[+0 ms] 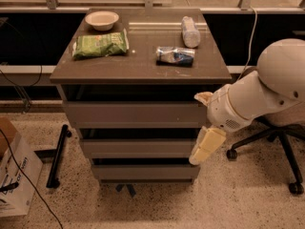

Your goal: Open bottom drawer

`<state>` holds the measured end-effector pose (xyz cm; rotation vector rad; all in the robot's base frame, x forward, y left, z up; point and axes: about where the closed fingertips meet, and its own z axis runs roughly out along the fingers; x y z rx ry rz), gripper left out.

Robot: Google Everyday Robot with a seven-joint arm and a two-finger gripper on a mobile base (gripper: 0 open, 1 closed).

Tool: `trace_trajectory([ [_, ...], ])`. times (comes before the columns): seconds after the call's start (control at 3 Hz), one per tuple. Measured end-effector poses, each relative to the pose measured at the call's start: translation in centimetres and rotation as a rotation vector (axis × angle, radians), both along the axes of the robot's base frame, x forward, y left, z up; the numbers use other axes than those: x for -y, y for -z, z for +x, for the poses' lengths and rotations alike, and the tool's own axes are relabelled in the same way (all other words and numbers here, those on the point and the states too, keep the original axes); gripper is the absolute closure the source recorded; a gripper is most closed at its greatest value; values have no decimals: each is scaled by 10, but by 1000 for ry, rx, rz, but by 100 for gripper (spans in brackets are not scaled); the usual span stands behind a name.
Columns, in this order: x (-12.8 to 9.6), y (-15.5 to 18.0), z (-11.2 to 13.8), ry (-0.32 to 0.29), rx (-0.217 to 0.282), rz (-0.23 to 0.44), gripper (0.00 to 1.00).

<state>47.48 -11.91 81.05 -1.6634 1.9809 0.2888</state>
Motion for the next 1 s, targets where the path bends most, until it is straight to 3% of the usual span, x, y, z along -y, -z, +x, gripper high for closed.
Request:
trace_trajectory([
  [0.67,-27,68,1,-4,-91,-70,0],
  [1.0,-20,121,5,15,-122,-50,0],
])
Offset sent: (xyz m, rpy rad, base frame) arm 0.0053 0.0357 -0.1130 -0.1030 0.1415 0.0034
